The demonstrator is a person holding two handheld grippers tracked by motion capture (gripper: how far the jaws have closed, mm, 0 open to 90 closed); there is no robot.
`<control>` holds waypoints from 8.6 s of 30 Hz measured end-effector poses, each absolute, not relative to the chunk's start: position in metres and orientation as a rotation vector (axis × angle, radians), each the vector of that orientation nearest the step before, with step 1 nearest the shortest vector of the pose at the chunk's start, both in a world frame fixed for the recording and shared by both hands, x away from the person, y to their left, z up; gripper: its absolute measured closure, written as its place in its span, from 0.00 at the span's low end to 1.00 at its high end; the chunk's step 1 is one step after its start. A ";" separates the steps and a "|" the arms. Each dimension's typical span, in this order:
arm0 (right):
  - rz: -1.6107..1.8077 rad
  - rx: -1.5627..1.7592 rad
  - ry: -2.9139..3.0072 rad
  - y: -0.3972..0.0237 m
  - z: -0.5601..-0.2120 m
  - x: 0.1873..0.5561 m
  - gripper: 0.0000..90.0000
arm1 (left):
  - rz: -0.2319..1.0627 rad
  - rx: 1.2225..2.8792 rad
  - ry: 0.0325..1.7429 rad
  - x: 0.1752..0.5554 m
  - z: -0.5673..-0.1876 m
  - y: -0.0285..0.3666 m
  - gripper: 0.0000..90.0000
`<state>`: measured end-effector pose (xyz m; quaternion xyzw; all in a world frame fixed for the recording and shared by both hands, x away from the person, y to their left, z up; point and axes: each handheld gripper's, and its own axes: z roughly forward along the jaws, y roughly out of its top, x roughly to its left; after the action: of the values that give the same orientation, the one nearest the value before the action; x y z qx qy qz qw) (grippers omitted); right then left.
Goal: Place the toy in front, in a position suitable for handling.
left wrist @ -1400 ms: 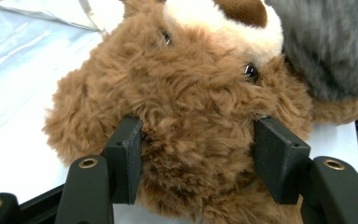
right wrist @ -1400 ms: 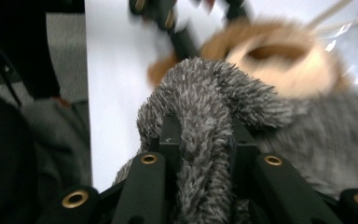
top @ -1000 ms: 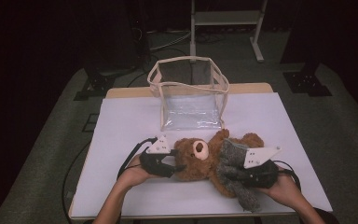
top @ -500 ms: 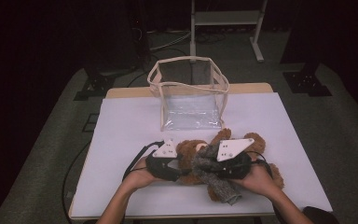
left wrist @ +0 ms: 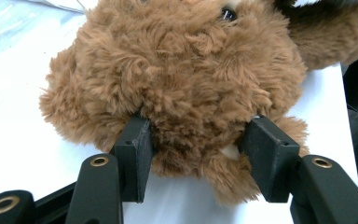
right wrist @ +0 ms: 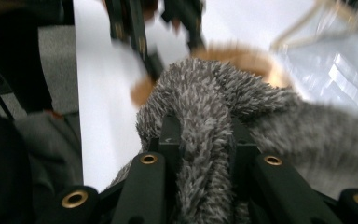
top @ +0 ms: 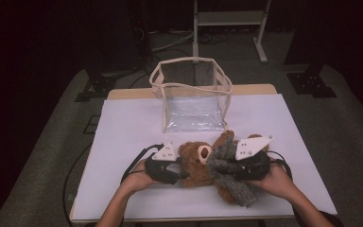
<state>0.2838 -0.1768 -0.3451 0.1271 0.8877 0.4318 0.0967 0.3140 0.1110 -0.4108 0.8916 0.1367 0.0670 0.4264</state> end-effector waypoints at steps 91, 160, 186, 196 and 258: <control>1.219 0.339 2.749 -0.123 -0.359 0.321 0.80 | 0.291 2.186 0.339 0.319 -0.409 0.113 0.48; 1.161 0.597 2.763 -0.144 -0.354 0.350 0.79 | 0.171 2.246 0.167 0.305 -0.404 0.100 0.37; 1.213 0.550 2.751 -0.128 -0.352 0.350 0.79 | 0.188 2.223 0.167 0.308 -0.407 0.105 0.37; 1.258 0.597 2.698 -0.168 -0.345 0.325 0.79 | 0.253 2.155 0.312 0.316 -0.406 0.105 0.36; 1.623 0.807 2.525 -0.246 -0.378 0.312 0.76 | 0.243 2.121 0.231 0.312 -0.388 0.097 0.27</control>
<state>0.3119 -0.2456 -0.3779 0.2595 0.8122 0.5221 0.0167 0.3121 0.0972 -0.3884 0.8682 0.0945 0.0994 0.4769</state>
